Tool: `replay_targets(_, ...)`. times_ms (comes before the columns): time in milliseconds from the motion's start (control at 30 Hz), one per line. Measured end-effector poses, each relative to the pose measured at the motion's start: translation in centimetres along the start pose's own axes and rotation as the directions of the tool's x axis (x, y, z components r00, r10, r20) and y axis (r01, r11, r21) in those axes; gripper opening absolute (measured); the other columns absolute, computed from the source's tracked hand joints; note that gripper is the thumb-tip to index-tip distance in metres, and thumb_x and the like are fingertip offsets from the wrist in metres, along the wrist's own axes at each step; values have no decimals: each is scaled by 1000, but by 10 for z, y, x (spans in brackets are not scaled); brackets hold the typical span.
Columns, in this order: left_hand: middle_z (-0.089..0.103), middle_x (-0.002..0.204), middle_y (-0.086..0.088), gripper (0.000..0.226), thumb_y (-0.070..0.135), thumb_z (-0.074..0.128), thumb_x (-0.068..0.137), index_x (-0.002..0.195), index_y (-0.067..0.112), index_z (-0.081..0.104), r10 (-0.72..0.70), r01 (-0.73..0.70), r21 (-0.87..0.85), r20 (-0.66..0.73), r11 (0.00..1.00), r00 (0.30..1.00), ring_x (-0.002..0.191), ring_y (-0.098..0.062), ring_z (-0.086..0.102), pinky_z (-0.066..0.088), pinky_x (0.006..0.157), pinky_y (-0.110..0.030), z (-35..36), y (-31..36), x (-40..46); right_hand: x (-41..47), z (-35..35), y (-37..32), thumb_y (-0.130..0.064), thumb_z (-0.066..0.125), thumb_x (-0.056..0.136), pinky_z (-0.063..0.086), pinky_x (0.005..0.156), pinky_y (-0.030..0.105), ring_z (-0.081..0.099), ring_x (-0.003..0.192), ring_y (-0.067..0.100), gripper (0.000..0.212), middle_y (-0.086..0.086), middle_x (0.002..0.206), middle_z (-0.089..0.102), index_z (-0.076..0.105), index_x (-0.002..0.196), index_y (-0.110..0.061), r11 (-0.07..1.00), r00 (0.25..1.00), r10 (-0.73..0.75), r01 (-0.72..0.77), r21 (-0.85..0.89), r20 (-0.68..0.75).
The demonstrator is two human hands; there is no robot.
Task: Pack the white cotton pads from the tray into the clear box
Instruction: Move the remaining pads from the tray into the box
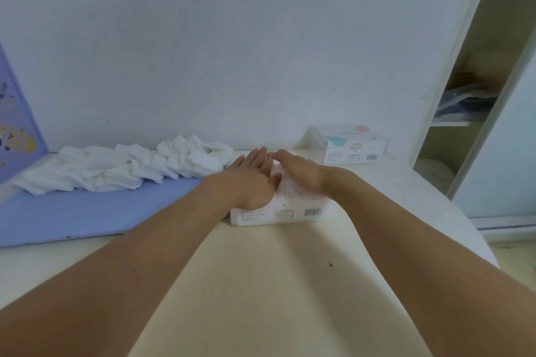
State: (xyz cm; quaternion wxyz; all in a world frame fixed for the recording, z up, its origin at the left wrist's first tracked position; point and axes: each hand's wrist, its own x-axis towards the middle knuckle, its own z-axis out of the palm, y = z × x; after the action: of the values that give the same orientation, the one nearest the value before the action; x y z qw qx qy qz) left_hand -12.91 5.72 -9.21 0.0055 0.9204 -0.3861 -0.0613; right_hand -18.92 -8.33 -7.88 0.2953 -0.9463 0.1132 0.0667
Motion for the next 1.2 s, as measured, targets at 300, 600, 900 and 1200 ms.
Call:
replay_targets(300,23,165,-1,58,36,32,104,159,22,18,36,-40,-141,-33,989,999,152,-22,19,19,122,-37,-2,-3,3,7,13,-3,-79,2,92,-4,127,45,-2,158,25,88,3,172,5,6,163,-28,971,994,-55,32,-236,-91)
replay_targets(600,5,170,3,61,48,15,108,162,21,6,4,-8,-109,-36,994,999,155,-13,4,2,123,-31,-5,1,-11,-9,-6,34,-48,41,104,44,84,33,62,105,26,44,4,110,69,67,111,-14,955,758,21,178,238,-652)
replay_targets(900,29,160,-12,50,18,50,103,151,9,35,-564,-228,-764,-611,603,556,150,-25,24,19,118,-27,18,-1,-12,-7,4,57,-20,52,101,50,78,42,63,86,29,20,17,93,67,62,89,-8,627,916,326,-22,779,-236)
replay_targets(1200,56,137,3,47,57,26,105,130,36,59,-710,-544,-824,-288,-158,642,124,-14,56,42,104,-28,23,6,-23,-21,17,46,-23,42,96,57,79,36,71,85,27,37,11,97,77,78,100,-11,53,938,227,255,965,-261)
